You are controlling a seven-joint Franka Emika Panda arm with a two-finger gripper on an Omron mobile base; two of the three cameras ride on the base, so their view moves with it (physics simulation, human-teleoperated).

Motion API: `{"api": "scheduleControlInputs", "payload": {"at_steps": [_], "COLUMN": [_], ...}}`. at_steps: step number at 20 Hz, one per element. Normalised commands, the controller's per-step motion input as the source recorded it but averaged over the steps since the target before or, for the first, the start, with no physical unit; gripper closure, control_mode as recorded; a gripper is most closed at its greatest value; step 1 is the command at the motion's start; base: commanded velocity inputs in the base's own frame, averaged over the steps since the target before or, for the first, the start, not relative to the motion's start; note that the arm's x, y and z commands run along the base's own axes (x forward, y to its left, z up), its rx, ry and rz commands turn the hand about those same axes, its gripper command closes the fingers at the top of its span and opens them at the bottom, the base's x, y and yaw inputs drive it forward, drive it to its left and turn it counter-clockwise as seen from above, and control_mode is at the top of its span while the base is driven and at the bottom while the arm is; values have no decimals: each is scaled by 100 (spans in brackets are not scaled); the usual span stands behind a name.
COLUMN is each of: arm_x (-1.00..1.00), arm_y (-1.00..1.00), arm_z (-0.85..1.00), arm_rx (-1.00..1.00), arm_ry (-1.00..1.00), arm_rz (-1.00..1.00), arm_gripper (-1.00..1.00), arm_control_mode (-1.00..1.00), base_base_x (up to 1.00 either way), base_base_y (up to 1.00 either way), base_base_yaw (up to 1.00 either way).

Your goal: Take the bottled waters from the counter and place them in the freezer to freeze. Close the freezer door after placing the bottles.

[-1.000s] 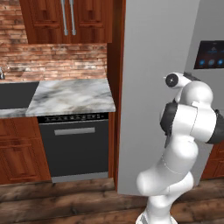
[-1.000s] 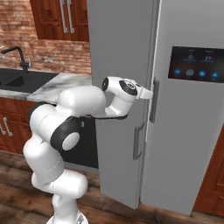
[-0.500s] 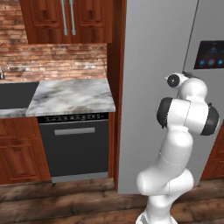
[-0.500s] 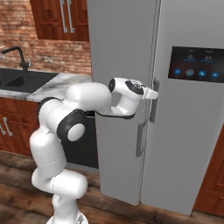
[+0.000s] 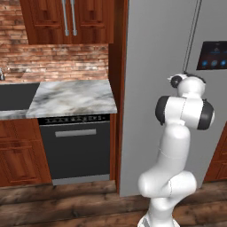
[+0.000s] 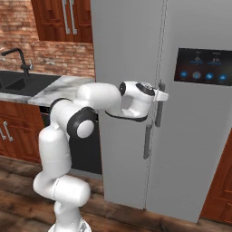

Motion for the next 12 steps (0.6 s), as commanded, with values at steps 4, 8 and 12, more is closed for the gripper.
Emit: {"api": "scheduleControlInputs", "payload": {"at_steps": [4,8,12], "arm_x": [17,26,3], "arm_y": [-13,-16,-4], "arm_z": [-18,-20,-4], "arm_rx": [-5,-5,0], "arm_ry": [0,0,0], "arm_rz": [0,0,0], "arm_gripper": [-100,-100,-100], "arm_control_mode": [-100,-100,-100], "base_base_x": [0,0,0], "base_base_y": [0,0,0], "base_base_yaw": [0,0,0]}}
